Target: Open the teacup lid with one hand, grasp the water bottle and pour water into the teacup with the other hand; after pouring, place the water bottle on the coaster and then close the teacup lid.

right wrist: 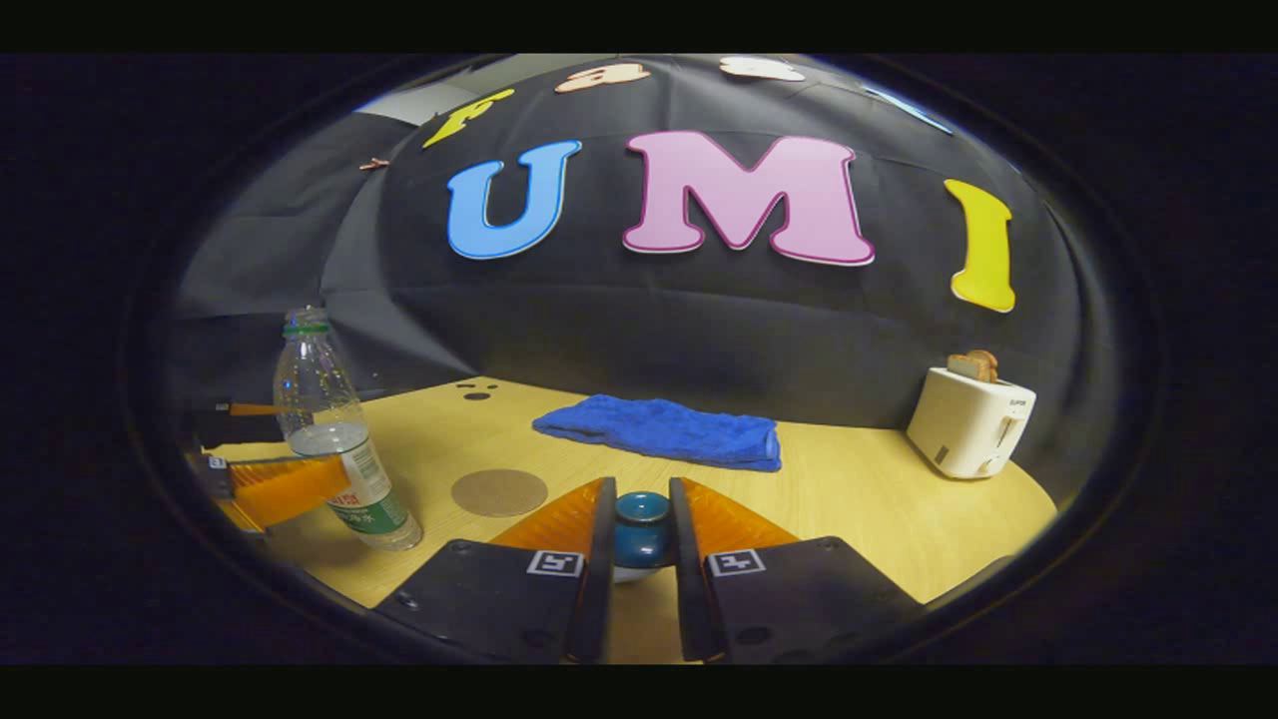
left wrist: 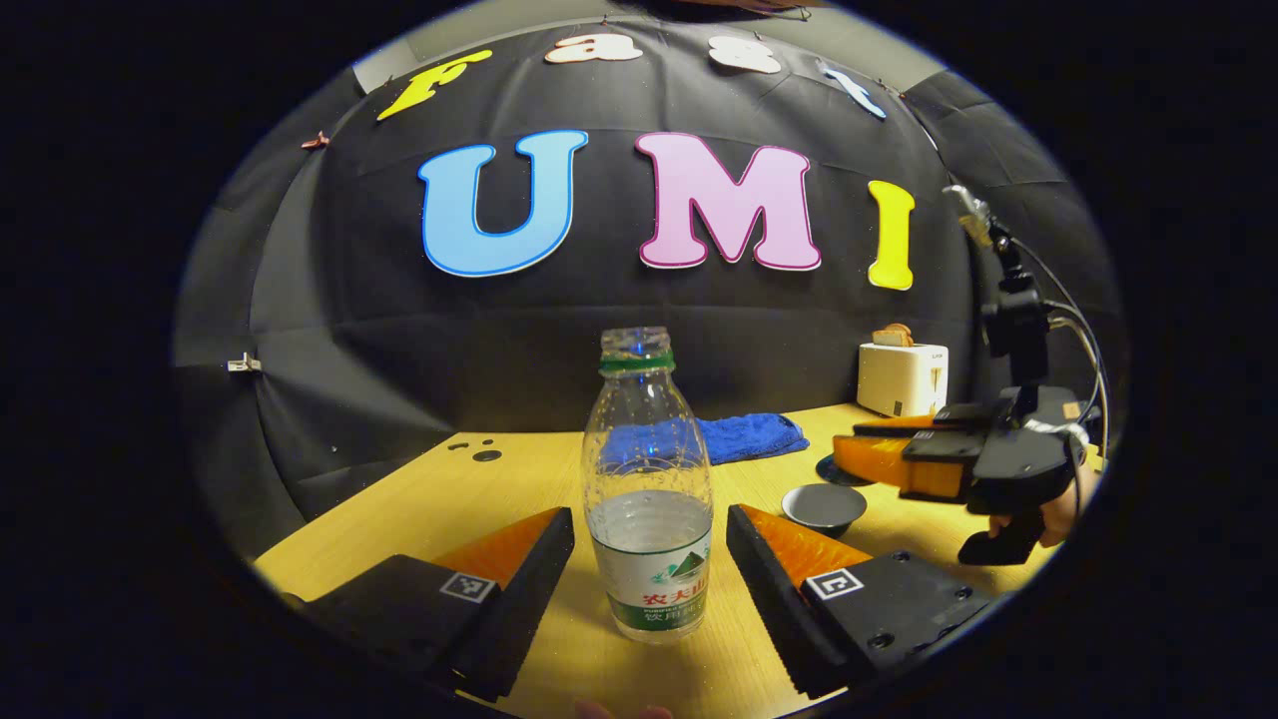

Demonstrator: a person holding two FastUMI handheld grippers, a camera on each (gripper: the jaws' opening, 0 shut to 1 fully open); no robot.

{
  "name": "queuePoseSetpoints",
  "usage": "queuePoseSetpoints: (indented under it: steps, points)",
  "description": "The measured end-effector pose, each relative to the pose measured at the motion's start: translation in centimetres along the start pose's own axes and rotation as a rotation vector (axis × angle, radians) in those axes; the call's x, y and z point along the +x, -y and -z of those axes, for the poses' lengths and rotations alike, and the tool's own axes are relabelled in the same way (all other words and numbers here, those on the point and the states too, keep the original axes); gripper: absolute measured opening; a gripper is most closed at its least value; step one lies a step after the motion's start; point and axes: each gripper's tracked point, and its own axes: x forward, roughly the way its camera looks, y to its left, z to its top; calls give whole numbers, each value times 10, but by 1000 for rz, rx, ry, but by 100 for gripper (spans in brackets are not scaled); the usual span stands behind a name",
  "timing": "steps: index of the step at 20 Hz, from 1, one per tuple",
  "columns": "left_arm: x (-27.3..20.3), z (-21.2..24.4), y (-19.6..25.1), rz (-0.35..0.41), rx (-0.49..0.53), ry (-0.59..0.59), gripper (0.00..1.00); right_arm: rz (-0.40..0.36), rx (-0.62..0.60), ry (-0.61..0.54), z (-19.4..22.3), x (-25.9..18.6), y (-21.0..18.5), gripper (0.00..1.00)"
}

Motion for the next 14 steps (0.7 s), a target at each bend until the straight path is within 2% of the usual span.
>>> queuePoseSetpoints:
  steps: [2, 3, 7, 8, 9, 10, 11, 12, 13, 14]
  points:
    - [6, 12, 0, -6, -13, -24, 100, 17, 1, 6, -3, -9, 13, 30]
    - [9, 18, -1, -14, -19, -38, 97, 31, -1, 8, -5, -14, 21, 30]
    - [15, 27, -7, -38, -45, -62, 96, 90, -13, 13, -7, -29, 49, 30]
    - [18, 27, -9, -49, -43, -59, 94, 100, -8, 10, -4, -33, 55, 30]
    - [16, 26, -12, -61, -37, -60, 89, 111, -6, 6, -2, -35, 60, 25]
    - [16, 28, -13, -67, -31, -67, 79, 119, -5, 3, 0, -37, 65, 25]
    - [16, 27, -15, -73, -17, -72, 78, 127, -7, 0, 1, -40, 69, 30]
    - [16, 28, -17, -78, 9, -80, 77, 131, -7, -1, 2, -42, 73, 30]
    - [16, 26, -20, -85, 48, -90, 77, 136, -7, -2, 3, -45, 77, 25]
    - [16, 24, -24, -94, 102, -94, 76, 139, -6, -2, 3, -47, 79, 28]
